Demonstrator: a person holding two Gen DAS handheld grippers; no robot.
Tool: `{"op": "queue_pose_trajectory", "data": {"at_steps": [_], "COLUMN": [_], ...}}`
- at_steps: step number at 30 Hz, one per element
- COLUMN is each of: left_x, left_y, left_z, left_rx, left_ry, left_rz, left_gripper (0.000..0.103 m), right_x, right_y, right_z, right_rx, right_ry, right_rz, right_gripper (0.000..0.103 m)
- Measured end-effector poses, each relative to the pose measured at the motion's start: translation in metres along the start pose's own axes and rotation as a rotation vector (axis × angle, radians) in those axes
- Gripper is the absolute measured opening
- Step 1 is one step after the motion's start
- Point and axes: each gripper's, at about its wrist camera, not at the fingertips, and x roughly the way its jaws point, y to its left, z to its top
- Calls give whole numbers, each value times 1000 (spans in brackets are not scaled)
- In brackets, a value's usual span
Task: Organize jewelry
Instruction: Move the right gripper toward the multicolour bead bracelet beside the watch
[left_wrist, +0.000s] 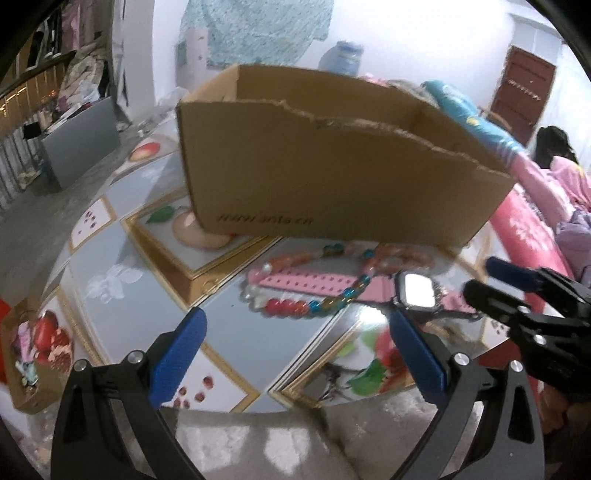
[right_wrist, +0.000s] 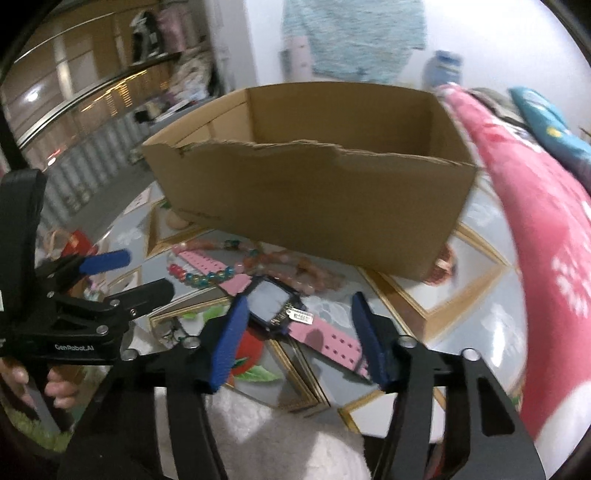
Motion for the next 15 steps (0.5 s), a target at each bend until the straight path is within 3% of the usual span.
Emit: {"op": "queue_pose_trajectory", "data": {"at_steps": [6,8,15], "left_x": [5,7,15], "left_y": [-9,-15,-31], "left_z": [4,4,2], "left_rx": [30,55,138], "left_ry": [-41,-50,-65], "left_rz": [18,14,30], "left_gripper": [97,97,97], "right_x": [20,25,35], "right_y": [12,11,3], "right_z": [8,7,-2], "right_rx": [-137,-152,-200], "right_ry": [52,76,136], "right_rz": [61,72,87], "right_gripper": [37,28,23]}}
